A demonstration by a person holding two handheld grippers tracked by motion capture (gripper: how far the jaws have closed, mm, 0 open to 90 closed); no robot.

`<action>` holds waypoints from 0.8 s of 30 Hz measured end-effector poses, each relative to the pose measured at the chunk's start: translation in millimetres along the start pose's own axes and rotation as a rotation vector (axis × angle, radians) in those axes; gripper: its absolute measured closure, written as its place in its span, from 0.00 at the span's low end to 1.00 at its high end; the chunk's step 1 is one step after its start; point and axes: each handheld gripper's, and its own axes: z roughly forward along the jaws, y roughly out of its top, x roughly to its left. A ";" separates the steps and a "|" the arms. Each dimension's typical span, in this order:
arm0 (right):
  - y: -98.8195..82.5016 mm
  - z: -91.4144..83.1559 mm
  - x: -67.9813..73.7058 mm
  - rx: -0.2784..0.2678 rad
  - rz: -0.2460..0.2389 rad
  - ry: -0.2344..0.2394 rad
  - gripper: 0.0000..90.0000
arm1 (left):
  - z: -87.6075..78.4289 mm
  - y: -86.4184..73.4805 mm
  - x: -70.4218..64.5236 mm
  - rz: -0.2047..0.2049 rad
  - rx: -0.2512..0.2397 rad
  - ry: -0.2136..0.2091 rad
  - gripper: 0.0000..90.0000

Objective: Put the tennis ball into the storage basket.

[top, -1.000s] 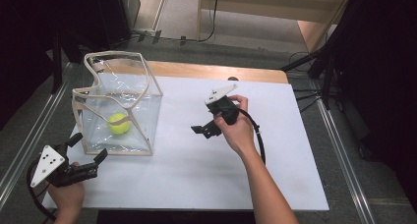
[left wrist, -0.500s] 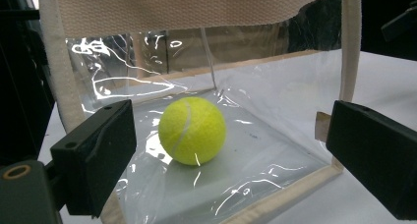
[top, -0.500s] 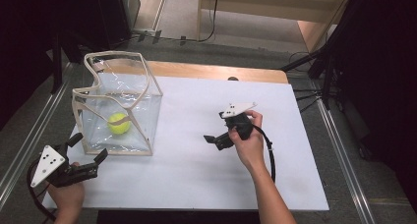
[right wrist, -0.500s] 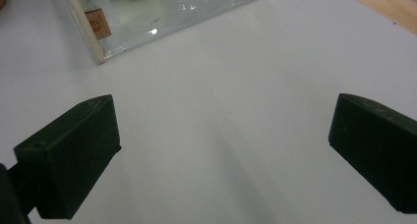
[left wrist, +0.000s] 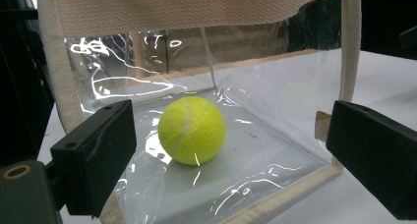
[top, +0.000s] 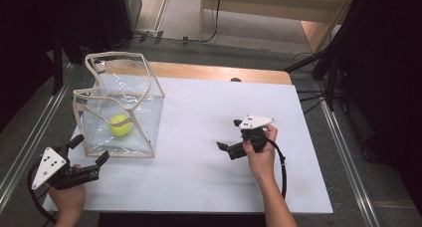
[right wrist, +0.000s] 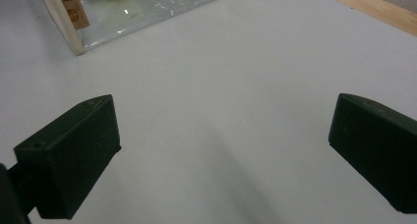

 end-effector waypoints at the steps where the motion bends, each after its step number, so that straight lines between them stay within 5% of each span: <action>1: -2.5 -1.9 -0.5 -0.005 0.007 -0.003 0.00 | 0.1 0.0 0.0 0.000 0.000 0.000 0.06; 24: -60.1 -54.4 -18.6 -0.114 0.121 -0.091 0.00 | 0.2 -0.1 -0.6 0.004 0.007 -0.002 0.06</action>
